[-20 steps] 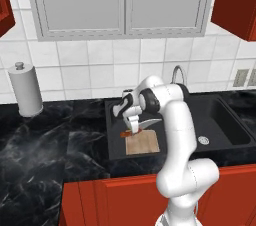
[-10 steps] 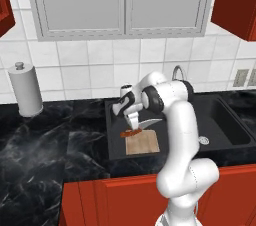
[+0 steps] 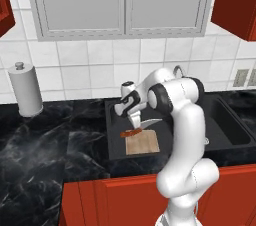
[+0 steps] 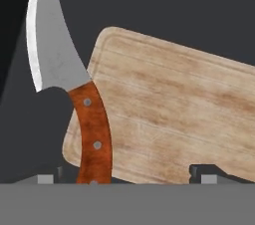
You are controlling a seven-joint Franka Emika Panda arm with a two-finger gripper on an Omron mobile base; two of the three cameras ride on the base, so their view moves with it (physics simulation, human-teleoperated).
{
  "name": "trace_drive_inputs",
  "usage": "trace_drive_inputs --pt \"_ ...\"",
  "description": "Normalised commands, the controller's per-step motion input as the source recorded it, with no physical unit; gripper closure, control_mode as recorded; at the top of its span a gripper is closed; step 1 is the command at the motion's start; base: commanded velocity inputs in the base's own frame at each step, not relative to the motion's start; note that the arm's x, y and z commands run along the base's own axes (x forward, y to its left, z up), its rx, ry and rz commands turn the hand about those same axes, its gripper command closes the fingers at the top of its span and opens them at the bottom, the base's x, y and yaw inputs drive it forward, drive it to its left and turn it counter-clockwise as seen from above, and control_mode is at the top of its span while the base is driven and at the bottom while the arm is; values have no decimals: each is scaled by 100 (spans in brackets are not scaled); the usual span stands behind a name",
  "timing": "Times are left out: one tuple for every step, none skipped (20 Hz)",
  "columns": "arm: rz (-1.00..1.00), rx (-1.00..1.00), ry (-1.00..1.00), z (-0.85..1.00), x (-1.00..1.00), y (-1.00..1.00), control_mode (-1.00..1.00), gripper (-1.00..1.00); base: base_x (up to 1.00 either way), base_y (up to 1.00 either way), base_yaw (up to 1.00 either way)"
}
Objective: Move the cutting board and knife to the sink. Then move spray from the shelves to the counter.
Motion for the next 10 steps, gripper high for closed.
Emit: trace_drive_inputs --pt "0 0 -12 34 -44 -9 -100 -100 0 0 0" --pt "1 0 -14 32 -46 -10 -100 -100 0 0 0" --pt "1 0 -15 33 -46 -10 -100 -100 0 0 0" --pt "1 0 -13 32 -45 -11 -100 -100 0 0 0" --pt "1 0 -13 35 -44 -10 -100 -100 0 0 0" --pt "2 0 -12 38 -41 -9 -100 -100 0 0 0" --pt "3 0 -11 41 -40 -8 -100 -100 0 0 0" --pt "5 0 -7 44 -36 -7 -100 -100 0 0 0" --pt "7 0 -5 45 -35 -6 -100 -100 0 0 0" --pt "9 0 -6 46 -36 -6 -100 -100 0 0 0"
